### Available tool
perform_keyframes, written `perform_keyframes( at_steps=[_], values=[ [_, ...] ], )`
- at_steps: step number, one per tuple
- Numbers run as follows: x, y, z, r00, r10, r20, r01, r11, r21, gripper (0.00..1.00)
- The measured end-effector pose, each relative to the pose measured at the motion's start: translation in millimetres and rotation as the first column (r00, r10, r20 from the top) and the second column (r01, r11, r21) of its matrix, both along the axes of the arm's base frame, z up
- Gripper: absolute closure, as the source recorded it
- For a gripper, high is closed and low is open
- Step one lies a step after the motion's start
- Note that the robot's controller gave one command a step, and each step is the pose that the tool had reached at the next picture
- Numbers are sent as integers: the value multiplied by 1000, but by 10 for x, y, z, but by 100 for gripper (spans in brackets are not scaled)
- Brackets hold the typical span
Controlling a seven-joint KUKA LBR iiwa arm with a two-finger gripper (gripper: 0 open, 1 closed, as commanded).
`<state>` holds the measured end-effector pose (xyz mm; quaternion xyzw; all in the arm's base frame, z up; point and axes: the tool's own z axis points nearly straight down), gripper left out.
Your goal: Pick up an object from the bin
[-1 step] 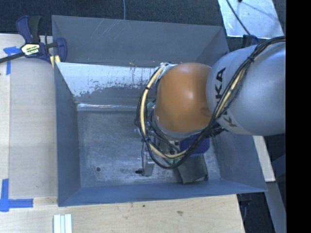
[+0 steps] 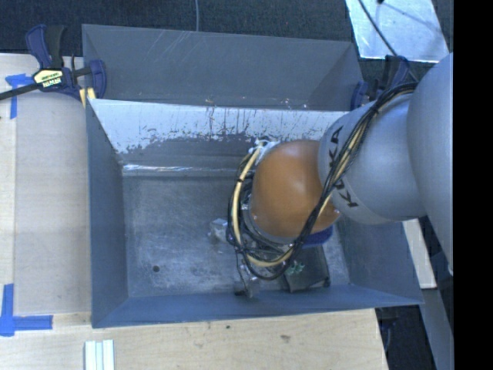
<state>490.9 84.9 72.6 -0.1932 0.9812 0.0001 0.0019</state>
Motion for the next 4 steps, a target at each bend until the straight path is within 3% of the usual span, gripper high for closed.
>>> perform_keyframes(
  at_steps=[1,2,3,4],
  values=[
    [-4,1,2,1000,-1,-1,1,1000,0,100],
    [224,46,1017,997,-74,8,74,997,2,100],
    [104,3,924,997,-83,-3,83,997,-1,100],
    [-48,-280,917,995,-100,-4,100,995,-2,100]
  ],
)
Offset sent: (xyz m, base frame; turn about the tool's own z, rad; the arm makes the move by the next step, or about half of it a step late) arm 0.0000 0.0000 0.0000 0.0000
